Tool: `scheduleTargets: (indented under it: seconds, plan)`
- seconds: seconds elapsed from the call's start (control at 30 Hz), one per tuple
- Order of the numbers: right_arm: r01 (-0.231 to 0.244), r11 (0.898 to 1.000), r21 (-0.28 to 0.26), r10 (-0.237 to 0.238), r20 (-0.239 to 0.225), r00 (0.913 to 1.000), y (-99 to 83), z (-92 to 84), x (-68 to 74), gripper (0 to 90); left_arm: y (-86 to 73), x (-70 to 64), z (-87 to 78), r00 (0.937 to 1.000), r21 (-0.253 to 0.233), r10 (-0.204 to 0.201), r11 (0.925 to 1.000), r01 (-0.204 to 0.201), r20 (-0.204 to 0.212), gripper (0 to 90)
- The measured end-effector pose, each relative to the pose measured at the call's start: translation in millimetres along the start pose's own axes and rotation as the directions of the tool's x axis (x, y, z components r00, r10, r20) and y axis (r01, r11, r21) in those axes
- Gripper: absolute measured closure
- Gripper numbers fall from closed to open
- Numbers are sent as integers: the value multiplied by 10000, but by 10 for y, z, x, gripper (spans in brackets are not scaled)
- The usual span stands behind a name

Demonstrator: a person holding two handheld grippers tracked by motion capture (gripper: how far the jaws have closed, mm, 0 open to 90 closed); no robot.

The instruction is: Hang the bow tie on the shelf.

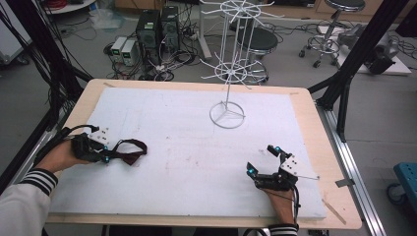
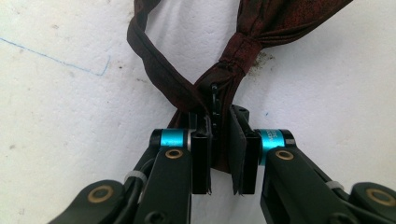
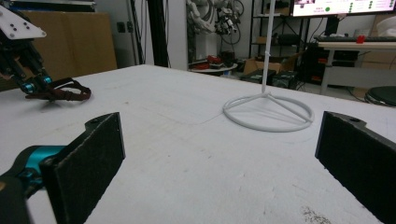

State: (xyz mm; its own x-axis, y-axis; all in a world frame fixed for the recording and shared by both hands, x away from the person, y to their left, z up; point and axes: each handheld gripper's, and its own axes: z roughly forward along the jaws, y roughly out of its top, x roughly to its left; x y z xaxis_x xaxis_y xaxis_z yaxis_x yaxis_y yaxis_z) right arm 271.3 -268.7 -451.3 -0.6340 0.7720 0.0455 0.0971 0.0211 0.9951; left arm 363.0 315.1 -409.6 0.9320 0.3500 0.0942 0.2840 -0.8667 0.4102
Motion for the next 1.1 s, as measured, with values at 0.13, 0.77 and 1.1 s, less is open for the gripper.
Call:
scheduleTargets:
  seconds: [0.13, 0.77, 1.1]
  plan:
    - [17, 10000, -8, -17, 19, 10000, 0, 2, 1, 7, -2, 1, -2, 9999, -47, -100, 9999, 101, 51, 800]
    - [-79, 10000, -32, 79, -106, 9999, 5, -7, -11, 7, 222, -86, -455, 9988, -1958, -467, 9794, 484, 136, 800]
    - [-149, 9995, 279, 169, -733, 9972, 46, 24, -5, 7, 473, -167, -574, 9989, -2744, -265, 9609, 362, 390, 799]
